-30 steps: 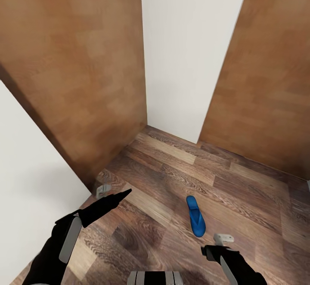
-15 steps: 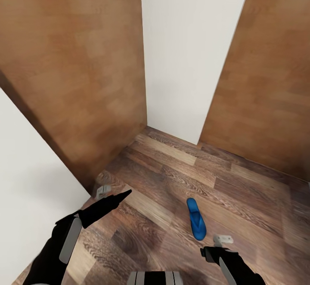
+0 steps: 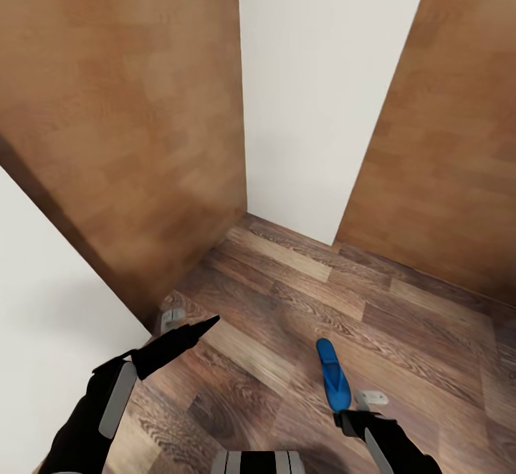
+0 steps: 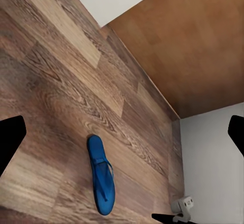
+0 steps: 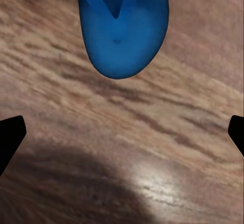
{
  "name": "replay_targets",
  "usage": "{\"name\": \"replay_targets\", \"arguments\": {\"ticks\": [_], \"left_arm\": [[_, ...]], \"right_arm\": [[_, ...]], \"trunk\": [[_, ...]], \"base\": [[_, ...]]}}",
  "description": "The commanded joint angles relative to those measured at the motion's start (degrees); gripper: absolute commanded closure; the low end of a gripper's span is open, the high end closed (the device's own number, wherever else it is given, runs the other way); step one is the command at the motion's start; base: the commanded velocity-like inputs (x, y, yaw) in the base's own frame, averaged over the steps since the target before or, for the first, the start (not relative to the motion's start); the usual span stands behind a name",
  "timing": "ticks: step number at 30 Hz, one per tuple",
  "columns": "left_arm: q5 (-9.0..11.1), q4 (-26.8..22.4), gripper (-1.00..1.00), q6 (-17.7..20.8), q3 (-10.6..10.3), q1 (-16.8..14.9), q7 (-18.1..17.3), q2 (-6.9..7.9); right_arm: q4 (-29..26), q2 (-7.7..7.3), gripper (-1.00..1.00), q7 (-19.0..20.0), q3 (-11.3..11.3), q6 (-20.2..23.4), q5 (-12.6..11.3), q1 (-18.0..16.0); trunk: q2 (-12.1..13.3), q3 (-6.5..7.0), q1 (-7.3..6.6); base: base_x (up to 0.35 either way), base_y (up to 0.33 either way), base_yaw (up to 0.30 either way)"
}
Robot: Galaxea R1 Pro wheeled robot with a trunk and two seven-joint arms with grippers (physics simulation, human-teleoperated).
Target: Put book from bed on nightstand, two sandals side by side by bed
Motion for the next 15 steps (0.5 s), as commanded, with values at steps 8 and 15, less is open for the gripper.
{"name": "replay_targets", "arguments": {"ticks": [8, 15], "left_arm": [[0.31, 0.06, -1.0, 0.4, 0.14, -0.03, -0.08, -0.03], [0.37, 0.06, -1.0, 0.4, 0.07, -0.03, 0.04, -0.07]], "right_arm": [[-0.12, -0.13, -1.0, -0.01, -0.2, 0.42, 0.07, 0.01], [-0.12, 0.0, -1.0, -0.01, -0.13, 0.42, 0.06, 0.0]], "trunk": [[-0.01, -0.04, 0.01], [-0.01, -0.04, 0.01]], "base": [[0.045, 0.023, 0.0], [0.151, 0.049, 0.0]]}}
